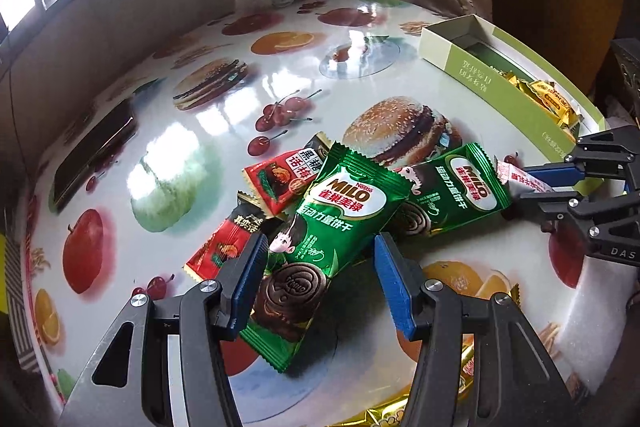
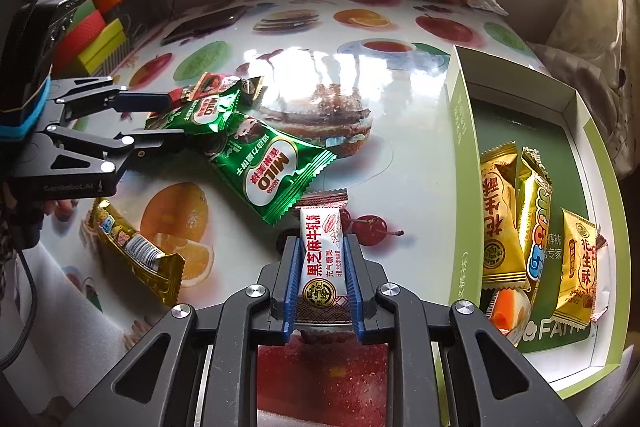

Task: Organize snacks
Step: 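Grasp the green MILO biscuit pack with the left gripper, then lift and carry the nougat bar and MILO pack over the green box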

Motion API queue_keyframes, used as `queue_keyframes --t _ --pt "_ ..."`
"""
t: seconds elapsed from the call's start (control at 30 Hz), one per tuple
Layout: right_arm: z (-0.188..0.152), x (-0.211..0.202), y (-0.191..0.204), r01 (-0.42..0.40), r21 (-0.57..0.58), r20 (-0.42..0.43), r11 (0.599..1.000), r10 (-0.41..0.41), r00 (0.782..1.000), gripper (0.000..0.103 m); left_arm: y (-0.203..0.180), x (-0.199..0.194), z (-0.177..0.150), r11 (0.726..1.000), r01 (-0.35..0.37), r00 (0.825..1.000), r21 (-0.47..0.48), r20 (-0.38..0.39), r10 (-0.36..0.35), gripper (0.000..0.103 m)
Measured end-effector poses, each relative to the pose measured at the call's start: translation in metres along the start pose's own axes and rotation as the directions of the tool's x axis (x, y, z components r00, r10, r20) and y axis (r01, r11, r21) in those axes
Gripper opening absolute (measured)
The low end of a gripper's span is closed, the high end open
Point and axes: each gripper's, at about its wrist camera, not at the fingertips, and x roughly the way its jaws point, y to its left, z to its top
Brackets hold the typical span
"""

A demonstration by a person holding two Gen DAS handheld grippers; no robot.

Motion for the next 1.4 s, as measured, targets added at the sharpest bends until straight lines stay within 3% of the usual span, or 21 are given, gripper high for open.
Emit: queue_keyframes --t 0.5,0.7,0.97,1.4 --pt "0.0 0.001 0.0 0.0 0.004 0.001 1.0 0.0 1.0 0.02 0.027 0.017 0.002 0.982 0.04 0.999 -0.186 -0.018 -0.044 0.056" --pt "0.0 0.001 -0.001 -0.003 0.007 0.004 1.0 0.002 1.0 0.021 0.027 0.016 0.0 0.979 0.032 0.999 -0.203 -0.011 -0.035 0.055" --pt "0.0 0.0 -0.002 -0.005 0.014 0.008 1.0 0.005 1.0 0.02 0.024 0.013 0.001 0.977 0.019 1.0 -0.215 -0.005 -0.02 0.042" --pt "-0.001 -0.004 -0.004 0.003 0.033 0.025 0.999 -0.004 1.0 0.02 0.017 0.004 -0.002 0.969 0.015 1.0 -0.245 0.015 -0.011 0.039"
